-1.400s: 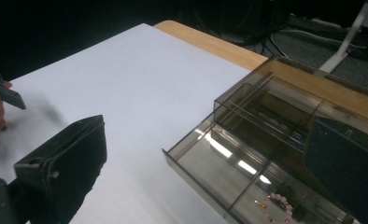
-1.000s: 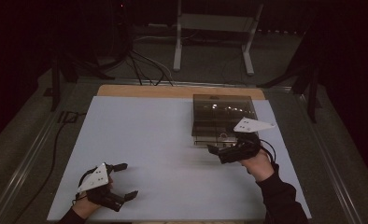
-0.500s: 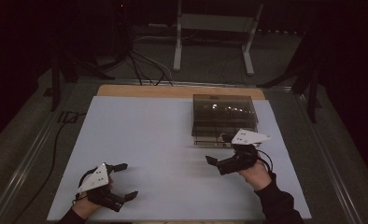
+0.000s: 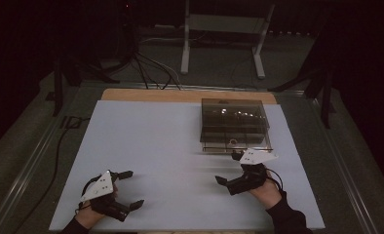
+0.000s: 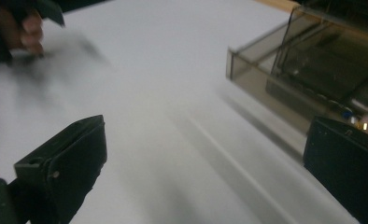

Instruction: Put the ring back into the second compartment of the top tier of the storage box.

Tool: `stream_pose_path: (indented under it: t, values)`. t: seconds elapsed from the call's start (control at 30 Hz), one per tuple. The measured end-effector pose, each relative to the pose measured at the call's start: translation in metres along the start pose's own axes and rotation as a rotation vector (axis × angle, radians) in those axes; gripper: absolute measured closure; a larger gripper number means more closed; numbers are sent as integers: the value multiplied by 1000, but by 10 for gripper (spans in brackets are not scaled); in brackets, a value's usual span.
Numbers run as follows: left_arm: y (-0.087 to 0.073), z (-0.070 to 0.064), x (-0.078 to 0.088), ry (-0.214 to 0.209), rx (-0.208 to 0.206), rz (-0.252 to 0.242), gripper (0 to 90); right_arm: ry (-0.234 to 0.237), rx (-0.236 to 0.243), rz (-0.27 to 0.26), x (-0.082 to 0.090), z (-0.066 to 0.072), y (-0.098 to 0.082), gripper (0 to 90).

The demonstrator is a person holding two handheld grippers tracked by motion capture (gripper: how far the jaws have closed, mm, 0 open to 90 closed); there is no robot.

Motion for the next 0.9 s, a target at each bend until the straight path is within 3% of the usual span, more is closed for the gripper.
stream_pose_path:
  t: [0.4,0.9]
  values:
    - [0,0,0,-3,0,1,5,-8,-29,33,-5,-9,-35,0]
    - [0,0,0,-3,2,1,5,-54,-96,39,14,-24,-69,0]
Point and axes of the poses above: each handheld gripper's, and its own axes: x roughly backward along the jaws, y roughly out of its top, z roughly to its left, the point moved 8 cm from there along -x, roughly forward along the jaws, and after that the axes turned 11 degrees about z, right-handed, at the moved point
